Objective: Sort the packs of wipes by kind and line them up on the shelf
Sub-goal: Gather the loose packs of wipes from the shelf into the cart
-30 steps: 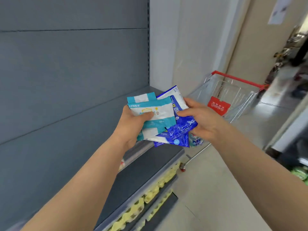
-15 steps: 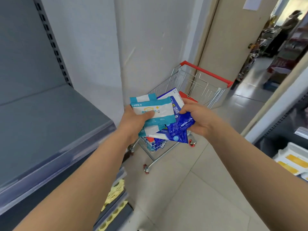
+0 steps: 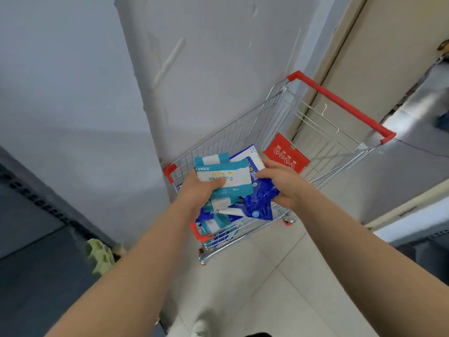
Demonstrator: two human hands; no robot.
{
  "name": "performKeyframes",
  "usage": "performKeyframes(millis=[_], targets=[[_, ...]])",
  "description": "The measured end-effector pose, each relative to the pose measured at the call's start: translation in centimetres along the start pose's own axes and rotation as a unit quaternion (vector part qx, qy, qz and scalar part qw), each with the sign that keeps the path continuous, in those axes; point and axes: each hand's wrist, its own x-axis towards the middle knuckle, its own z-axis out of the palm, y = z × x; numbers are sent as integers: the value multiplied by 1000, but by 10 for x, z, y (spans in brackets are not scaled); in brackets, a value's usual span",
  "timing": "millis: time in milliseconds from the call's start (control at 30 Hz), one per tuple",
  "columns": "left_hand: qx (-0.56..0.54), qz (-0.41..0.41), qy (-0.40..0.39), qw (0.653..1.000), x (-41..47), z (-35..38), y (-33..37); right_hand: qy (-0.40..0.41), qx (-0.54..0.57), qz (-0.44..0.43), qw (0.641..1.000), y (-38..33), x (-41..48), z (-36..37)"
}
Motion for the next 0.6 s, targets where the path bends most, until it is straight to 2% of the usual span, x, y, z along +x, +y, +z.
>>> performKeyframes(millis=[200,367,600], targets=[[5,-7,32,999,81,10,-20,-66,-28,9,997,3,125,-10],[-16,-76,95,992,137,10,-72,-129,-75,58,987,34,221,-11],[-51,-188,167,967,175,12,-163,-208,-169,136,954,116,322,-18]])
